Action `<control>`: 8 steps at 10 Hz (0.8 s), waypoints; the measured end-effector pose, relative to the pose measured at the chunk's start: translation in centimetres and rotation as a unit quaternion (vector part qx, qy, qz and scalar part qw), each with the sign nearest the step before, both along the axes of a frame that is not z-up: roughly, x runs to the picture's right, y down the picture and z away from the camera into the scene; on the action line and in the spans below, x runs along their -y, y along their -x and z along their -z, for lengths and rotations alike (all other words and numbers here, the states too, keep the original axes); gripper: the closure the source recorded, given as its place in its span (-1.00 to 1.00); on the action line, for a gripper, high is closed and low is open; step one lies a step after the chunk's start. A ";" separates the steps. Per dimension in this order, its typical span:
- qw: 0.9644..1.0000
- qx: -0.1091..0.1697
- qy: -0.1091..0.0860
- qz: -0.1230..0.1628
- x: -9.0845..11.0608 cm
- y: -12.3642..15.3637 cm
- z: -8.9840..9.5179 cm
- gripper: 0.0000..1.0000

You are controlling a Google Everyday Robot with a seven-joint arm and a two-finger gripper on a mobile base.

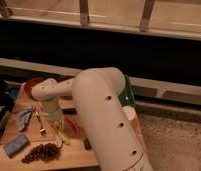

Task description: Place banana in metal cup

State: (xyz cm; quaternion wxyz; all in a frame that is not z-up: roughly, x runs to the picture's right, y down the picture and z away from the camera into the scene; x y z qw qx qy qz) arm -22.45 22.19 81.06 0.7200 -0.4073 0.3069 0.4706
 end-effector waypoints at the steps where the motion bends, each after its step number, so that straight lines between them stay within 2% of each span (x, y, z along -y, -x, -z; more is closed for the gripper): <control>1: 1.000 0.000 -0.006 -0.001 0.2 0.0 0.3 0.65; 3: 1.000 0.005 -0.026 -0.004 1.6 -0.1 1.7 0.65; 6: 0.997 0.019 -0.072 -0.011 5.0 0.0 4.5 0.65; 7: 0.994 0.023 -0.106 -0.017 7.6 -0.3 6.0 0.65; 8: 0.992 0.024 -0.123 -0.020 9.1 -0.6 6.5 0.65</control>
